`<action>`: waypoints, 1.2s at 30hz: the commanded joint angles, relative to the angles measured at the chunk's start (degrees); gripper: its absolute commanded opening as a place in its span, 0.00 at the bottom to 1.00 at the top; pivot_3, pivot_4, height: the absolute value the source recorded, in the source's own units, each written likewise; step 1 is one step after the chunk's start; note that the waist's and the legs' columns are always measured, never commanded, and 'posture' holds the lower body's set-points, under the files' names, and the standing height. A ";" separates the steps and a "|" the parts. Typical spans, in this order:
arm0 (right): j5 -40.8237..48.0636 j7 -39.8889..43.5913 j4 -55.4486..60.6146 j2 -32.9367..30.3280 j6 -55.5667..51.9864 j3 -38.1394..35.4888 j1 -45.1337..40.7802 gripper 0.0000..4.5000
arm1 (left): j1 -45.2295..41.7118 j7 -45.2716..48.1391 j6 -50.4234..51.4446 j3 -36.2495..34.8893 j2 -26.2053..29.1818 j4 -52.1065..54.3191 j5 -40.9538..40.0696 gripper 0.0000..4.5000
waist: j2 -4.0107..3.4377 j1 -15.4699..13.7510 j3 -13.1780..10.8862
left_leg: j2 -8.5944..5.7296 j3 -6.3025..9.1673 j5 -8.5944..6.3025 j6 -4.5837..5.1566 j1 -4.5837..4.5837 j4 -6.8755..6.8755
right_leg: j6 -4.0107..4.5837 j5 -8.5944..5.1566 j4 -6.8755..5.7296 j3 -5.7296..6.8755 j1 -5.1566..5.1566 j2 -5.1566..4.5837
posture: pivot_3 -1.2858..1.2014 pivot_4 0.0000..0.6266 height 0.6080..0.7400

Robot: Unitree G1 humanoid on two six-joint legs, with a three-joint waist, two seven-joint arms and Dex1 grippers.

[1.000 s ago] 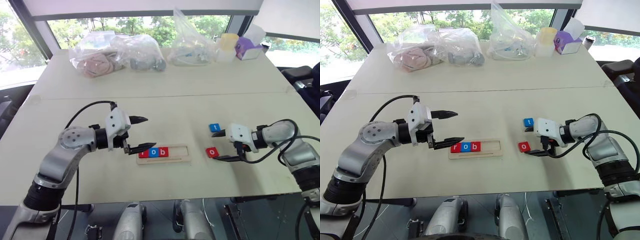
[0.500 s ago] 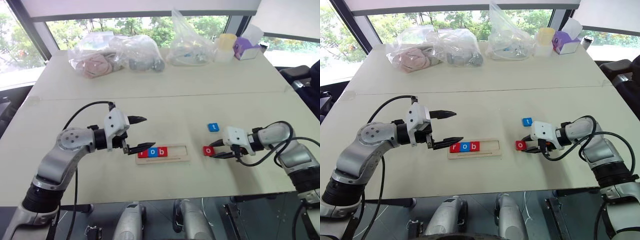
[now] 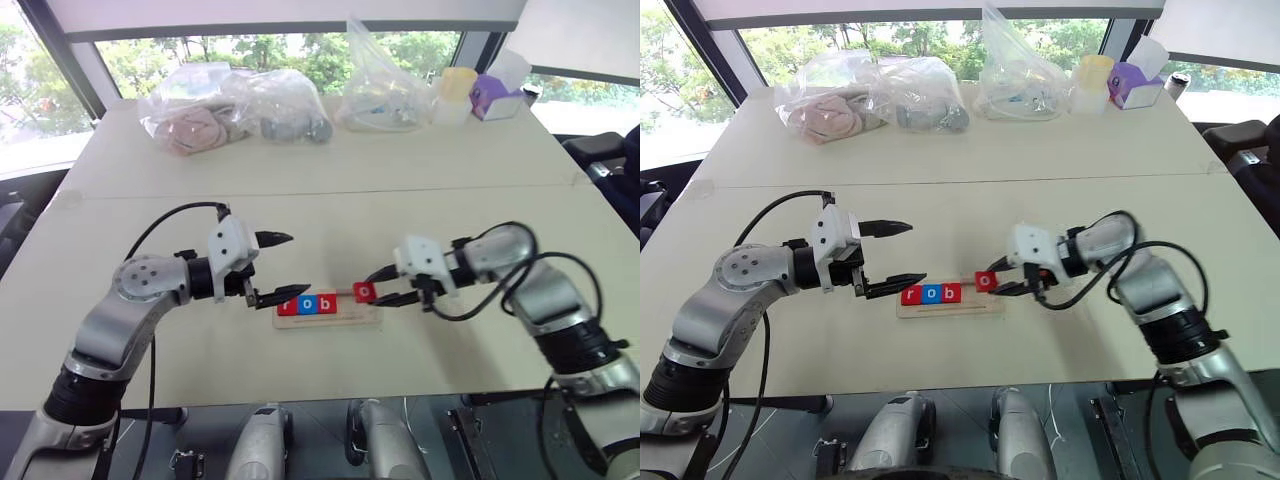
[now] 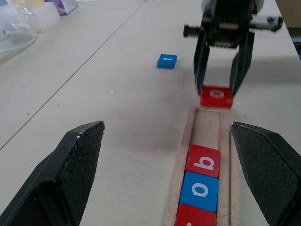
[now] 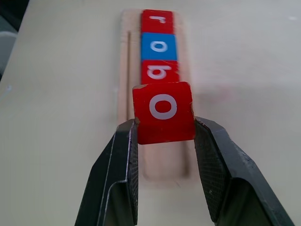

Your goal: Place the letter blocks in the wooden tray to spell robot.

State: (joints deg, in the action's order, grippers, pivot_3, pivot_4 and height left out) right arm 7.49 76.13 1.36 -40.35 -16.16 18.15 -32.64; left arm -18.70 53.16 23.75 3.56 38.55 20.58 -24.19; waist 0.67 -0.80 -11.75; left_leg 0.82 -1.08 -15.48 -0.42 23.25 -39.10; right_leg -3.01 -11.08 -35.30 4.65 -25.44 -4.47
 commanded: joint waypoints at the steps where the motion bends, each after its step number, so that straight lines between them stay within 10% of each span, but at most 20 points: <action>1: -1.71 -1.36 -1.42 1.20 0.78 0.82 -2.10 0.25 | 0.70 -0.66 0.23 -1.86 0.85 2.97 -0.46 1.00 | 0.00 0.04 0.00 | -0.01 0.00 0.00 0.00 0.01 -0.01 | -0.04 0.02 0.00 0.00 0.00 -0.01 | 0.52 0.24 1.00; 30: -5.31 -1.40 -5.09 3.99 2.83 3.50 -3.29 0.25 | 0.94 -2.69 0.86 -1.33 -0.44 4.01 -0.49 1.00 | -0.01 0.07 0.00 | -0.05 0.00 0.00 0.00 -0.02 -0.02 | -0.05 0.04 -0.04 0.00 0.01 0.02 | 0.52 0.24 1.00; 36: -5.17 -1.05 -4.71 4.23 2.43 3.42 -3.91 0.86 | 0.90 -2.88 0.91 -1.23 -0.65 3.97 -0.41 1.00 | 0.00 0.08 0.00 | -0.06 0.00 0.00 0.00 -0.03 -0.02 | -0.05 0.04 -0.04 0.00 0.01 0.02 | 0.52 0.24 1.00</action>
State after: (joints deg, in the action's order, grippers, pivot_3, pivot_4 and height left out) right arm 1.92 74.64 -4.78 -36.49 -13.79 21.75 -35.10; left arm -16.81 50.57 24.87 3.01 38.02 23.17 -24.26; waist 0.67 -0.73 -11.74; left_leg 0.76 -1.09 -15.48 -0.41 23.22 -39.13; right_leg -3.06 -11.04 -35.34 4.65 -25.44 -4.45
